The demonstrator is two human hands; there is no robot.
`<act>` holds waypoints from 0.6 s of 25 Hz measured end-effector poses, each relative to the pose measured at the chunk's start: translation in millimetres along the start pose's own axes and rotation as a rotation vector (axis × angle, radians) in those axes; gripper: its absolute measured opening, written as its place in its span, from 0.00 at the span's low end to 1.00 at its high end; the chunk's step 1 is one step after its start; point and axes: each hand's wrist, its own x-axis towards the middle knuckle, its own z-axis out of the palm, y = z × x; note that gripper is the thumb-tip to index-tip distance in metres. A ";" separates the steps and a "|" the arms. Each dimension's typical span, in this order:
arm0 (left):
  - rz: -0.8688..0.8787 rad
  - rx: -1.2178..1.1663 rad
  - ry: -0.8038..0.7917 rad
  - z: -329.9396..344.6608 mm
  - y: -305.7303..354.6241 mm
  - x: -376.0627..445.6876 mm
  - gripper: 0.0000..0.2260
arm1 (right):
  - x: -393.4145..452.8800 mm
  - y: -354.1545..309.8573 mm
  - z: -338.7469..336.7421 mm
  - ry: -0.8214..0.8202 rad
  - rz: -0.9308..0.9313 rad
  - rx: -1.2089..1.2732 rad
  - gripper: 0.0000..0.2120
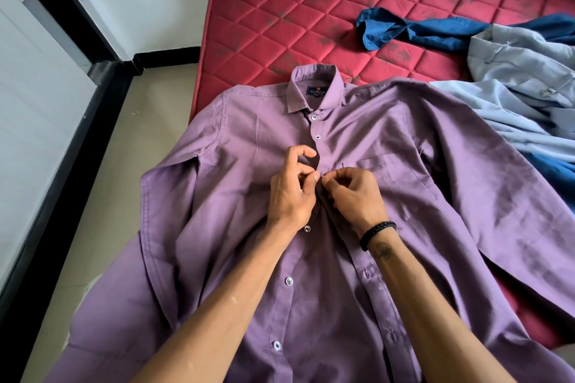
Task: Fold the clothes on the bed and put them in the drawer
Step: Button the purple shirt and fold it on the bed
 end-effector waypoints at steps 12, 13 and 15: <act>0.077 0.181 -0.017 -24.6 3.5 -6.1 0.09 | -11.0 -16.0 -19.3 -0.097 -0.007 -0.049 0.07; 0.091 0.264 -0.052 -31.8 3.1 -16.4 0.05 | -20.8 -20.2 -23.2 -0.075 -0.107 -0.217 0.06; 0.104 0.385 -0.213 -44.3 4.5 -46.0 0.02 | -48.8 -23.3 -29.4 -0.024 -0.249 -0.560 0.12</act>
